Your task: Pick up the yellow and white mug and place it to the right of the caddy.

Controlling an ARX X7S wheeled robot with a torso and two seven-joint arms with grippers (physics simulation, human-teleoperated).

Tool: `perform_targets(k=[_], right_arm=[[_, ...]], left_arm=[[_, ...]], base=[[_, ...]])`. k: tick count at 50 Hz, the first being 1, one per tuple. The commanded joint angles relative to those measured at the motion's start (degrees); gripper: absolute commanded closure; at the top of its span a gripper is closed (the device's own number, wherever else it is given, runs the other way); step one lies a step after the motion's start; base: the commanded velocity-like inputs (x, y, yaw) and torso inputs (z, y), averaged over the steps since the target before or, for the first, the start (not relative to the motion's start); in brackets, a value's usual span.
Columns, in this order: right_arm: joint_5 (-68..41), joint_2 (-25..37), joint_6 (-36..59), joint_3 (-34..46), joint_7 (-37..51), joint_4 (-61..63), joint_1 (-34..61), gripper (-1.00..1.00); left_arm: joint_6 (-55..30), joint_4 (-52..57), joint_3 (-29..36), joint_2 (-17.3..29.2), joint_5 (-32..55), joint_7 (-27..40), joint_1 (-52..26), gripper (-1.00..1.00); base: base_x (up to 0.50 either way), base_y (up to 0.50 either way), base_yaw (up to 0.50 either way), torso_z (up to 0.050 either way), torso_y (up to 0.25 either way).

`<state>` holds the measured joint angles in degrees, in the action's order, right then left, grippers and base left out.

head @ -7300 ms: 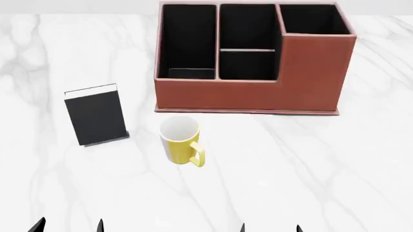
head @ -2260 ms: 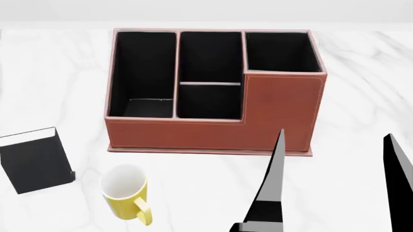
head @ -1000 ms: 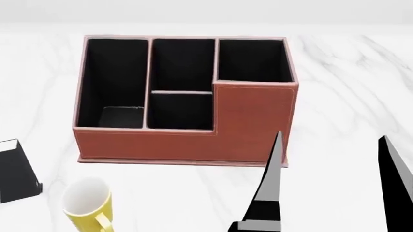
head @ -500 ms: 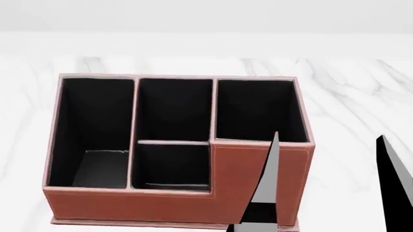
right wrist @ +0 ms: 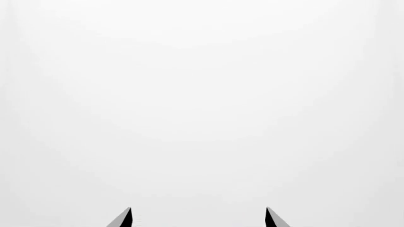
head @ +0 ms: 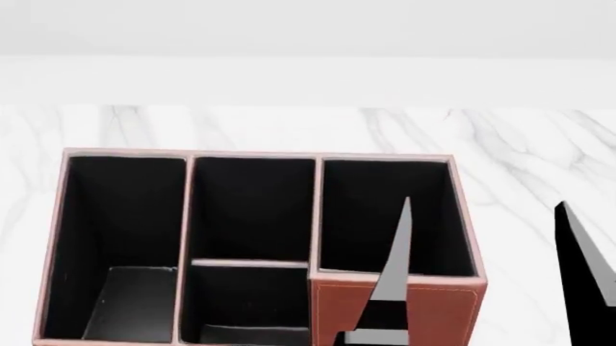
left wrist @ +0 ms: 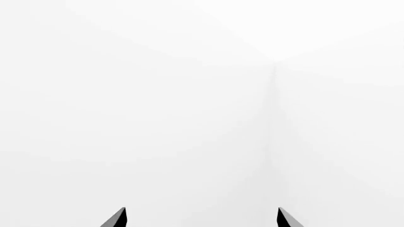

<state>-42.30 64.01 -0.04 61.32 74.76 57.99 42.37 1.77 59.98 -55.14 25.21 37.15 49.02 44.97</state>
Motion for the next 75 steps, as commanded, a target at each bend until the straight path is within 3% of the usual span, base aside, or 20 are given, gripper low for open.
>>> perform_targets(k=[1, 6, 9, 12, 15, 19, 21, 34, 42, 48, 56, 63, 67, 75], right_arm=[[-0.6, -0.5, 1.5, 0.4, 0.1, 0.2, 0.7, -1.00], [-0.7, -1.3, 5.0, 1.7, -0.7, 1.4, 2.2, -1.00], [0.1, -3.2, 9.2, 8.2, -1.0, 2.0, 7.1, -1.00], [0.8, -4.7, 9.8, 20.2, -0.6, 2.0, 15.9, -1.00], [-0.1, -8.2, 12.4, 36.9, 5.9, 2.0, 29.0, -1.00], [-2.0, -17.3, 14.9, 56.3, 11.6, 2.0, 41.5, -1.00], [-3.3, -20.4, 15.3, 60.3, 14.1, 1.9, 43.7, -1.00], [-1.2, -24.4, 16.8, 64.1, 10.8, 1.6, 42.5, -1.00], [1.7, -28.2, 14.4, 70.5, 12.4, 1.9, 44.9, -1.00], [5.5, -34.6, 12.6, 78.3, 15.1, 2.0, 47.1, -1.00], [8.3, -37.2, 12.2, 81.3, 15.2, 2.0, 46.9, -1.00], [8.8, -38.0, 11.6, 81.7, 15.1, 2.0, 46.7, -1.00], [5.0, -38.1, 11.0, 78.1, 13.9, 0.7, 44.9, -1.00], [2.6, -35.7, 1.5, 74.8, 7.2, -4.3, 42.6, -1.00]], left_arm=[[0.1, 0.0, -0.1, -0.1, 0.1, -0.1, 0.0, -1.00], [0.0, 0.0, 0.0, 0.2, 0.0, 0.1, 0.0, -1.00], [0.0, 0.0, 0.1, 0.2, 0.0, 0.1, 0.0, -1.00], [0.0, 0.0, -0.1, -0.1, 0.1, -0.2, 0.0, -1.00], [0.1, 0.0, -0.1, -0.1, 0.1, -0.2, 0.0, -1.00], [0.0, 0.0, 0.1, 0.0, 0.0, 0.0, 0.0, -1.00], [0.0, 0.0, 0.3, 0.1, -0.1, 0.2, 0.0, -1.00], [-0.2, 0.0, 1.0, 0.9, -0.4, 1.0, 0.0, -1.00], [-0.1, 0.0, 0.5, 0.5, -0.1, 0.4, 0.0, -1.00], [-0.3, 0.0, 0.7, 1.1, -0.2, 0.9, 0.0, -1.00], [-0.3, 0.0, 0.9, 1.2, -0.3, 1.1, 0.0, -1.00], [-0.5, 0.0, 1.4, 1.8, -0.5, 1.7, 0.0, -1.00], [-0.7, 0.0, 2.0, 2.6, -0.7, 2.5, 0.0, -1.00], [-0.7, 0.0, 1.7, 2.0, -0.6, 2.0, 0.0, -1.00]], base=[[0.00, 0.00, 0.00, 0.000, 0.000], [0.00, 0.00, 0.00, 0.000, 0.000], [0.00, 0.00, 0.00, 0.000, 0.000], [0.00, 0.00, 0.00, 0.000, 0.000], [0.00, 0.00, 0.00, 0.000, 0.000], [0.00, 0.00, 0.00, 0.000, 0.000], [0.00, 0.00, 0.00, 0.000, 0.000], [0.00, 0.00, 0.00, 0.000, 0.000], [0.00, 0.00, 0.00, 0.000, 0.000], [0.00, 0.00, 0.00, 0.000, 0.000], [0.00, 0.00, 0.00, 0.000, 0.000], [0.00, 0.00, 0.00, 0.000, 0.000], [0.00, 0.00, 0.00, 0.000, 0.000], [0.00, 0.00, 0.00, 0.000, 0.000]])
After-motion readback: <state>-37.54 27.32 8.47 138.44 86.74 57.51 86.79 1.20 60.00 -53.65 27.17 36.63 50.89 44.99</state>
